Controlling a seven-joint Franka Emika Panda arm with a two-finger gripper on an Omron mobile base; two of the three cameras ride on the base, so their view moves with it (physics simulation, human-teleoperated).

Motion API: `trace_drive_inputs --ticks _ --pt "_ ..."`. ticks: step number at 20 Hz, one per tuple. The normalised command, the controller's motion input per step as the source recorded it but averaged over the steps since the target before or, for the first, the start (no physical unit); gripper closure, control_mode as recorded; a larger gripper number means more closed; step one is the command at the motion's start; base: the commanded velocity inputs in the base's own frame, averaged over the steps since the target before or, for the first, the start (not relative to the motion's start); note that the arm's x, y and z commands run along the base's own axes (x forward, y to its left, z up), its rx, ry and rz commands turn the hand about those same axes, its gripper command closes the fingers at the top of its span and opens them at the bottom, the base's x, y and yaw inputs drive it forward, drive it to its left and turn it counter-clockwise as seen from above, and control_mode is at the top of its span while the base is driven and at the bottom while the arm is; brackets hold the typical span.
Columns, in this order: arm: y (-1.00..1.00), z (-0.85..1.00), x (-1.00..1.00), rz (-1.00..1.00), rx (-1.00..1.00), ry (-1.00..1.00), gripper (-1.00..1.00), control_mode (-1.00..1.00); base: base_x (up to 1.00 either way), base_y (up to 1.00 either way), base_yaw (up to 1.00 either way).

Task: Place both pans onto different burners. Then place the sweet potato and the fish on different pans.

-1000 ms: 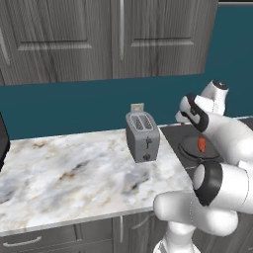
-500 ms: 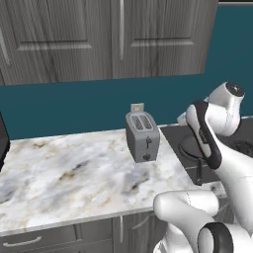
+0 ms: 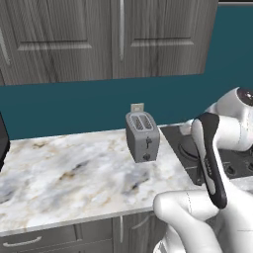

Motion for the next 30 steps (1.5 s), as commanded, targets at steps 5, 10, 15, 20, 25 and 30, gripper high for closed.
trace_drive_inputs --ticks 5,10,15,20,25,30 --pt "0.14 0.07 -0.7 0.0 -0.02 -0.04 -1.0 -1.0 0.0 0.0 0.0" --pt "0.06 0.0 -0.52 0.0 -0.02 -0.04 -1.0 -1.0 0.0 0.0 0.0" --pt "0.0 0.0 0.0 0.0 0.0 0.0 -1.0 1.0 -0.39 -0.11 0.0" --pt "0.0 0.0 0.0 0.0 0.0 0.0 -1.0 1.0 -0.19 -0.42 0.0" --pt "0.0 0.0 0.0 0.0 0.0 0.0 -1.0 1.0 -0.1 -0.66 0.0" --pt "0.0 0.0 0.0 0.0 0.0 0.0 -1.0 1.0 -0.2 -0.84 0.0"
